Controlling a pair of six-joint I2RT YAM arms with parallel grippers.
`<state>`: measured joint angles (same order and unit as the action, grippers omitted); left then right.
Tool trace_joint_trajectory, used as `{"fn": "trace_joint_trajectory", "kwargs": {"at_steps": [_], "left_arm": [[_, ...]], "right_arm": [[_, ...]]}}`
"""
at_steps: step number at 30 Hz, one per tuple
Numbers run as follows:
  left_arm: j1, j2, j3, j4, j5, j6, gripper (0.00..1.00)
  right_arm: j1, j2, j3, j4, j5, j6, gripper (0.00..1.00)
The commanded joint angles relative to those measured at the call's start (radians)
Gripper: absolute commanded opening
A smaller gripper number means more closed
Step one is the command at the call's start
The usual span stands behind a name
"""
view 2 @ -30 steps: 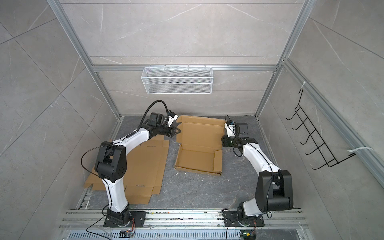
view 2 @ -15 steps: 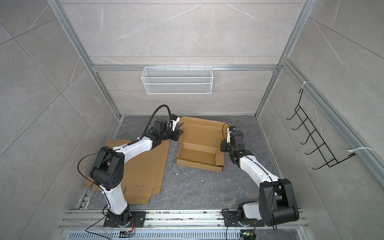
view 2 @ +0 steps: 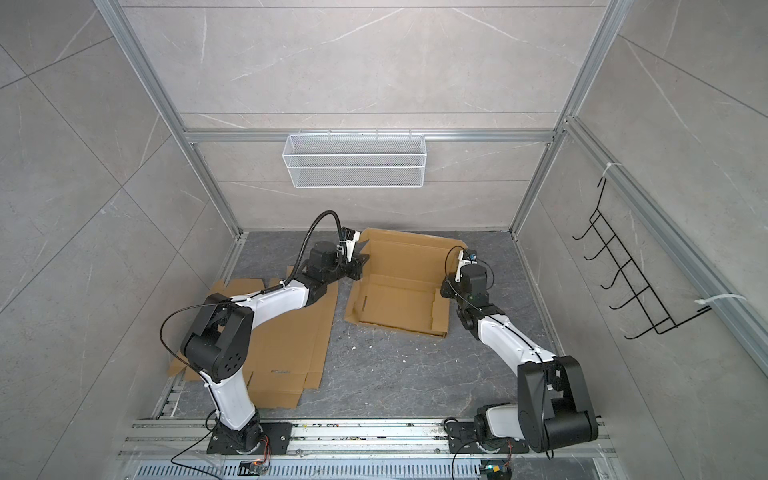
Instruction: Fold the paper box
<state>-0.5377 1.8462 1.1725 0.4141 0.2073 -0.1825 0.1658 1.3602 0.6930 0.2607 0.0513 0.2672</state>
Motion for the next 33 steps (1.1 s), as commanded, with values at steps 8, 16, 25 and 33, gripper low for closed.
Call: {"fn": "trace_joint_trajectory", "kwargs": {"at_steps": [8, 16, 25, 33], "left_arm": [[-0.059, -0.004, 0.015, 0.039, 0.031, -0.013, 0.00], [0.004, -0.038, 0.038, -0.123, 0.043, -0.019, 0.00], [0.005, -0.065, 0.022, -0.158, 0.020, 0.031, 0.00], [0.005, -0.058, 0.022, -0.154, 0.018, 0.037, 0.00]], "right_arm": [[0.047, 0.012, -0.026, 0.032, -0.013, -0.003, 0.06], [0.009, -0.002, 0.091, -0.241, -0.061, -0.056, 0.38], [-0.132, -0.106, 0.086, -0.513, -0.336, -0.007, 0.78], [-0.137, -0.110, 0.039, -0.649, -0.352, 0.072, 0.81]]}}
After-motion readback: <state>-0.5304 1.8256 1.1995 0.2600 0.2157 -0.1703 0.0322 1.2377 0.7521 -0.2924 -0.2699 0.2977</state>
